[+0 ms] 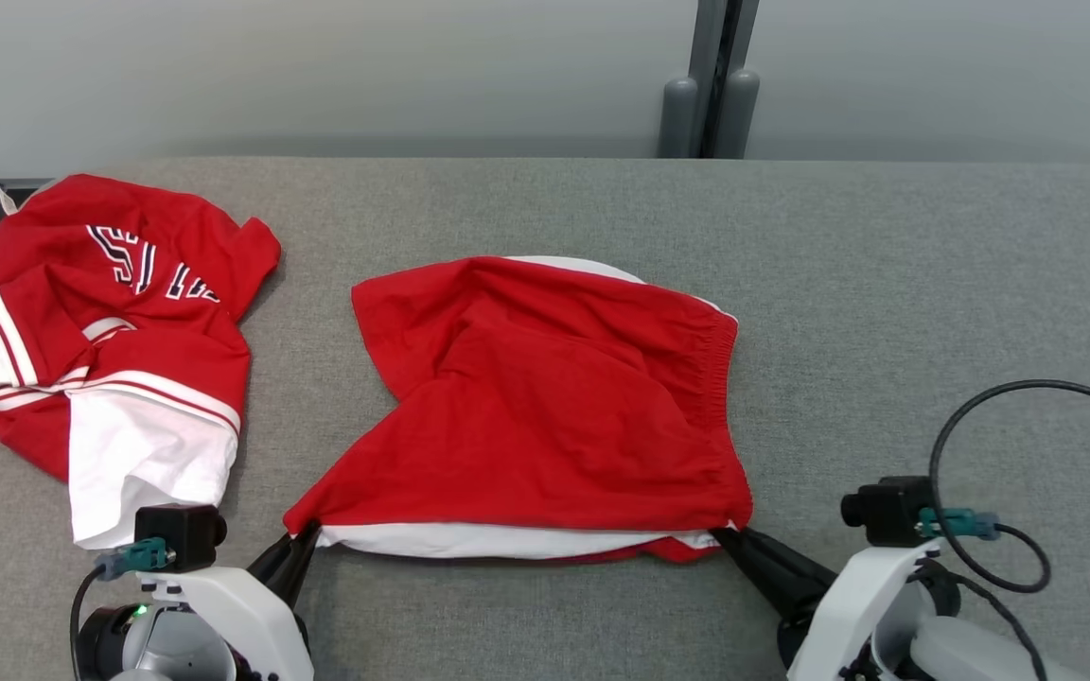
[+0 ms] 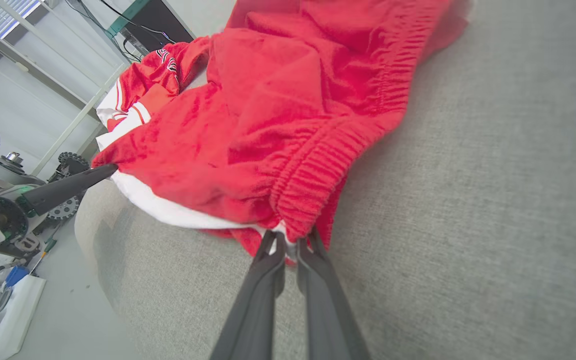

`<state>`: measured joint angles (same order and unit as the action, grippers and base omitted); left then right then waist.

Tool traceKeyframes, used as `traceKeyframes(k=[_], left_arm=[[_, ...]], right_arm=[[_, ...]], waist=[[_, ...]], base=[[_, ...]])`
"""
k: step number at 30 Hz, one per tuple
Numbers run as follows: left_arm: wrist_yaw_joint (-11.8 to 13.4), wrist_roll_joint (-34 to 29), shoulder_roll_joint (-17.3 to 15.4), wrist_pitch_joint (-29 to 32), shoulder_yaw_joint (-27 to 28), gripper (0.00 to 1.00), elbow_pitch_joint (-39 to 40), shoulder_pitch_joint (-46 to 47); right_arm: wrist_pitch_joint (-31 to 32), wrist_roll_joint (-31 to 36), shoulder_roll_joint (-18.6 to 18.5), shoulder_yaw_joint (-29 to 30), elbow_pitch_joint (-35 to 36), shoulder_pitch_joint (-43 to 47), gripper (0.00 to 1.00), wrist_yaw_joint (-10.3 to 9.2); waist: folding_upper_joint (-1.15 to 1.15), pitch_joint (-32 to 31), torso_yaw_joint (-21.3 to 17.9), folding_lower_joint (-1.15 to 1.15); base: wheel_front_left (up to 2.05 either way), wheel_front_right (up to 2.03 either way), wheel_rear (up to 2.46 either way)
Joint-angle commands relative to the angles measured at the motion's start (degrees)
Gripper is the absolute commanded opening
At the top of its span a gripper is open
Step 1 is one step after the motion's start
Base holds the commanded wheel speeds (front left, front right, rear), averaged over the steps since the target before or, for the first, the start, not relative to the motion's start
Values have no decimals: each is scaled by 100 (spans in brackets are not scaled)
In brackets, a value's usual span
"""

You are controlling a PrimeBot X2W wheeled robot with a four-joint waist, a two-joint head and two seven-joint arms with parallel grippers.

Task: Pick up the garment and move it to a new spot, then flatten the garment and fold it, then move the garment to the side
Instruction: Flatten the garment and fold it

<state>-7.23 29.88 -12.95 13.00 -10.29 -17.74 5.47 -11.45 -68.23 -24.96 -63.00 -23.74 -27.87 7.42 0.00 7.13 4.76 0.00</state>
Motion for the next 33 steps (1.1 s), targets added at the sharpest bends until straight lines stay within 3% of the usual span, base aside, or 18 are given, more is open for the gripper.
traceKeyframes(k=[1, 5, 10, 20, 26, 33], left_arm=[[16, 34, -37, -16, 20, 0, 64, -74], [69, 100, -96, 79, 56, 0, 452, -282], [311, 118, -169, 289, 119, 0, 1221, -650], [658, 30, -201, 628, 37, 0, 2678, -1242], [760, -5, -232, 791, -27, 0, 3058, -1393], [633, -94, -365, 889, -107, 0, 3139, -922]], right_arm=[[-71, -41, -91, 46, 49, -33, 0, 14], [-238, 19, -392, 130, 378, 67, 0, 13], [-340, 91, -741, 332, 857, 314, 0, 11], [-371, 351, -1095, 1120, 1687, 1090, 0, 10], [-325, 589, -1132, 1432, 2016, 1392, 0, 10], [-44, 839, -988, 1653, 2236, 1184, 0, 10]], waist=[[0, -54, -19, 0], [0, -194, -63, 0], [0, -368, -129, 0], [0, -660, -150, 0], [0, -752, -216, 0], [0, -630, -294, 0]], base=[[0, 0, 0], [0, 0, 0], [0, 0, 0], [0, 0, 0], [0, 0, 0], [0, 0, 0]])
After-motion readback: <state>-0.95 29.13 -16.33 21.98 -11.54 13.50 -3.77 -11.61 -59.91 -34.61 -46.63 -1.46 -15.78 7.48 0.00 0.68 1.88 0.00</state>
